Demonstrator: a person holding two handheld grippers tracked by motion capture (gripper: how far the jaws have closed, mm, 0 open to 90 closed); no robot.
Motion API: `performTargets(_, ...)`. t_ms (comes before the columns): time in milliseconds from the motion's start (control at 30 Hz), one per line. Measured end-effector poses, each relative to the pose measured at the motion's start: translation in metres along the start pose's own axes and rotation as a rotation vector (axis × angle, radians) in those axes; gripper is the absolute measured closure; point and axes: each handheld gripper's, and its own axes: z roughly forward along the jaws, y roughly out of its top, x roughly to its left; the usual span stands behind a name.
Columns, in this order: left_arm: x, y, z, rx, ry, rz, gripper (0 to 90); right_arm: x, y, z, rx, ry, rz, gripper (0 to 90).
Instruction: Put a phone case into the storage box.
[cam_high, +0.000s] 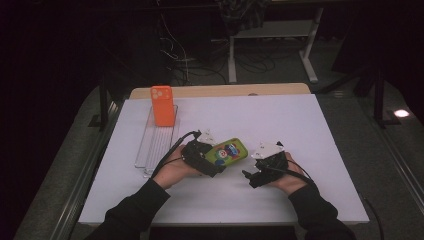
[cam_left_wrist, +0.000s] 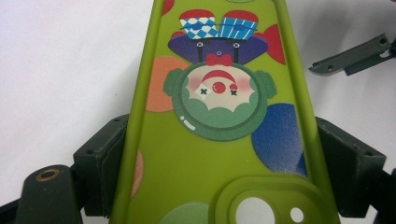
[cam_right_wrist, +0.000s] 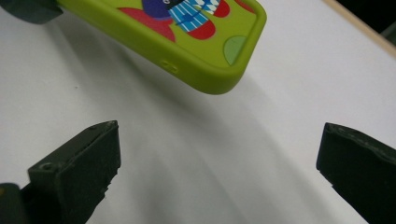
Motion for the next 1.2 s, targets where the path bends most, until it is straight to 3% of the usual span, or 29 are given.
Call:
performTargets(400,0.002,0.000,-0.001,0.007,-0.001,0.024,15.5,0.012,0.004,-0.002,-0.022,-0.098,-0.215,0.0)
performTargets(533,0.001,0.000,0.000,-0.014,-0.005,-0.008,15.5,0.018,0.005,-0.002,-0.025,-0.135,-0.280,0.0)
performTargets(633,0.001,0.000,-0.001,-0.012,-0.007,-0.006,15.5,0.020,0.006,-0.002,-0.015,-0.170,-0.370,0.0)
performTargets(733,0.002,0.000,-0.001,-0.012,-0.007,-0.006,15.5,0.026,0.006,-0.002,-0.017,-0.191,-0.396,0.0)
performTargets(767,0.001,0.000,-0.001,-0.009,-0.013,-0.014,15.5,0.026,0.007,-0.003,-0.007,-0.203,-0.450,0.0)
performTargets(900,0.000,-0.001,0.000,-0.016,-0.012,-0.026,15.5,0.032,0.008,-0.002,-0.027,-0.263,-0.524,0.0)
performTargets(967,0.001,-0.001,0.000,-0.007,-0.012,-0.014,15.5,0.035,0.008,-0.002,-0.036,-0.284,-0.552,0.0)
performTargets(1000,0.002,-0.001,-0.001,0.007,-0.012,0.002,15.5,0.035,0.009,-0.003,-0.027,-0.291,-0.590,0.0)
performTargets(1033,0.000,-0.001,0.000,-0.016,-0.013,-0.027,15.5,0.037,0.008,-0.002,-0.041,-0.309,-0.598,0.0)
performTargets(1100,0.000,-0.001,0.000,-0.018,-0.013,-0.029,15.5,0.040,0.009,-0.003,-0.044,-0.332,-0.624,0.0)
performTargets(1133,0.000,-0.001,0.000,-0.015,-0.013,-0.026,15.5,0.040,0.009,-0.003,-0.039,-0.346,-0.658,0.0)
performTargets(1200,0.001,-0.001,-0.001,0.001,-0.014,-0.011,15.6,0.044,0.009,-0.002,-0.046,-0.367,-0.673,0.0)
